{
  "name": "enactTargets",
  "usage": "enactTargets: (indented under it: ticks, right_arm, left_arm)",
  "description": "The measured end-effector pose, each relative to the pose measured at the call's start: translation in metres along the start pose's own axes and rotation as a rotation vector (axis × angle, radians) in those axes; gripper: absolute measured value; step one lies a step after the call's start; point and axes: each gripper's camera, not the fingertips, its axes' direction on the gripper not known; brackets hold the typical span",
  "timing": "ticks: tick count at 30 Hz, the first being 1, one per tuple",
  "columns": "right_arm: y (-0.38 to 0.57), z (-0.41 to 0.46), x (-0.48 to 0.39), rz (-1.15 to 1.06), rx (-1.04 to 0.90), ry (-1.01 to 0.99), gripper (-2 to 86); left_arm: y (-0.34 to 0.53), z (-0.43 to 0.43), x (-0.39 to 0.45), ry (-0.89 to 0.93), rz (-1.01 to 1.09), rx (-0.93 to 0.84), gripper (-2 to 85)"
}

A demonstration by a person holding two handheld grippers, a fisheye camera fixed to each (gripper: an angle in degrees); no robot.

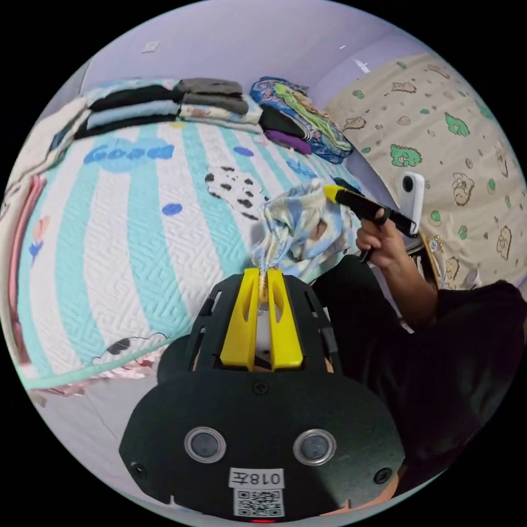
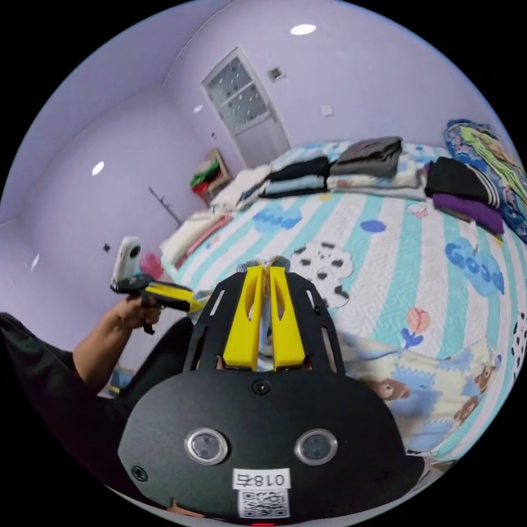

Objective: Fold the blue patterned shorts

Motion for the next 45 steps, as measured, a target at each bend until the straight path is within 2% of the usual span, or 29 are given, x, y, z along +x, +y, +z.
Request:
enactTargets:
  ticks: [5,12,16,19,22,25,28,31,34,37,42,45]
  right_arm:
    - [0.002,-0.093,-0.059,-0.089,0.205,-0.040,0.9]
    - [-0.006,-0.228,-0.185,-0.331,0.430,0.019,0.8]
    - [0.010,-0.315,-0.280,-0.478,0.555,0.138,0.8]
    - [0.031,-0.369,-0.338,-0.520,0.650,0.200,0.8]
    - [0.051,-0.402,-0.392,-0.549,0.663,0.272,0.8]
    - [0.076,-0.429,-0.443,-0.579,0.702,0.321,0.8]
    - [0.087,-0.442,-0.483,-0.547,0.602,0.370,0.8]
    - [0.121,-0.462,-0.526,-0.561,0.683,0.397,0.8]
    - [0.141,-0.472,-0.559,-0.535,0.638,0.454,0.8]
    - [0.168,-0.488,-0.591,-0.533,0.662,0.531,0.8]
    - [0.200,-0.504,-0.635,-0.561,0.565,0.650,0.8]
    - [0.231,-0.515,-0.664,-0.604,0.619,0.723,0.8]
  left_arm:
    - [-0.044,-0.143,0.065,-0.194,0.197,0.096,0.0]
    - [-0.110,-0.420,0.217,-0.586,0.439,0.375,0.2]
    - [-0.125,-0.568,0.327,-0.844,0.561,0.528,0.7]
    - [-0.129,-0.654,0.390,-0.930,0.618,0.607,0.9]
    - [-0.138,-0.722,0.434,-1.012,0.620,0.630,1.0]
    - [-0.142,-0.780,0.467,-1.079,0.629,0.665,1.0]
    - [-0.164,-0.828,0.469,-1.036,0.532,0.586,0.9]
    - [-0.150,-0.860,0.500,-1.065,0.611,0.687,0.8]
    - [-0.164,-0.890,0.497,-1.034,0.550,0.624,0.6]
    - [-0.167,-0.901,0.509,-1.056,0.602,0.601,0.5]
    - [-0.183,-0.910,0.508,-1.105,0.626,0.519,0.4]
    - [-0.177,-0.921,0.512,-1.081,0.670,0.599,0.5]
